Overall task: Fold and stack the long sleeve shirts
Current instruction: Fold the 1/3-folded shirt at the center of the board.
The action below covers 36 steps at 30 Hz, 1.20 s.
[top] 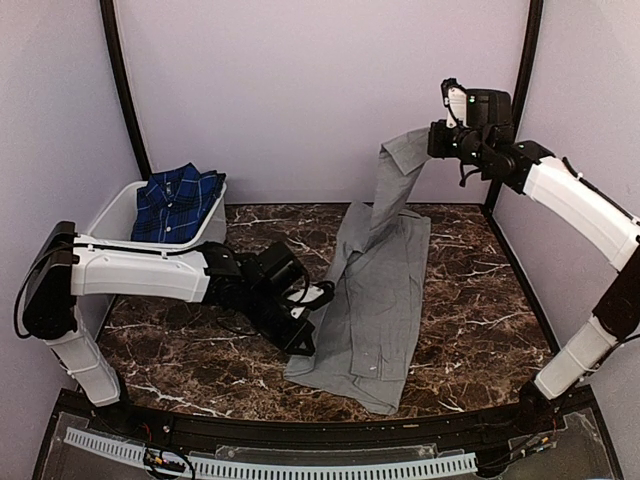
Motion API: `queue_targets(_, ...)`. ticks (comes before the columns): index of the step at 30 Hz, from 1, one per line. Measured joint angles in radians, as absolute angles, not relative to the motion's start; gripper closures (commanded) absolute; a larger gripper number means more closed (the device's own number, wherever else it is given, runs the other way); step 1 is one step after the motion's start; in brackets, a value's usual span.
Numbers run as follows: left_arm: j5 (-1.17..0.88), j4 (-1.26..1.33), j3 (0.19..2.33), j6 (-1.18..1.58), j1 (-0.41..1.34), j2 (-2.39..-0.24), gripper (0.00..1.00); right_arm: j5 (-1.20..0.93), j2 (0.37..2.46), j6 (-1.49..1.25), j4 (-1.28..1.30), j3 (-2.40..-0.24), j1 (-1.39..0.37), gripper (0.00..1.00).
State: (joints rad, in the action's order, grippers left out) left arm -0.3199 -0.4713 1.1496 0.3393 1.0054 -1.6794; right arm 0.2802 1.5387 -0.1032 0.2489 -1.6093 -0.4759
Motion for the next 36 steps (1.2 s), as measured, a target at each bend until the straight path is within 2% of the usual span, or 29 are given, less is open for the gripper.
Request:
queue_targets(19,-0.392,-0.495,1.196,0.278,1.038,-1.762,1.0,0.31,1.381,-0.076,0.247,-1.518,-0.438,1.0)
queue_targets(36,-0.453,-0.504,1.23,0.237,1.058,-1.837,1.0,0.315,1.381,-0.056,0.258,-1.489,-0.438,1.0)
